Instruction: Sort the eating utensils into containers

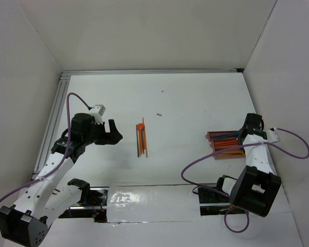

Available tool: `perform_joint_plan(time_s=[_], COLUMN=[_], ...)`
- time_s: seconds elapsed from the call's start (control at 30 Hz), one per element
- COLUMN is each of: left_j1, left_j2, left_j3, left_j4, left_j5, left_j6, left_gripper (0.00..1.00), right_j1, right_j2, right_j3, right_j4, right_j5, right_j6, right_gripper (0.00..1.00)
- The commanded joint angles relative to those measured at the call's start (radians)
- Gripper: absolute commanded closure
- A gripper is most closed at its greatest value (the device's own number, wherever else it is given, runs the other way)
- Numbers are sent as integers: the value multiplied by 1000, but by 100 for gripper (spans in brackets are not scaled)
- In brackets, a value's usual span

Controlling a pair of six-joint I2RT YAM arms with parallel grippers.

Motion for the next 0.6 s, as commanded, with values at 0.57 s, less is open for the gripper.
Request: perform_joint_plan(time_s=[0.57], left_j1=[-1], left_j2=[-31], left_j3=[17], left_j4=[24], left_j5=[9], left_j6=[6], left_gripper=[0], right_j1=[-7], right_j2=[37], right_j3=[-23], right_j4=[64], right_j5=[12], right_j6=[30], right_gripper=[65])
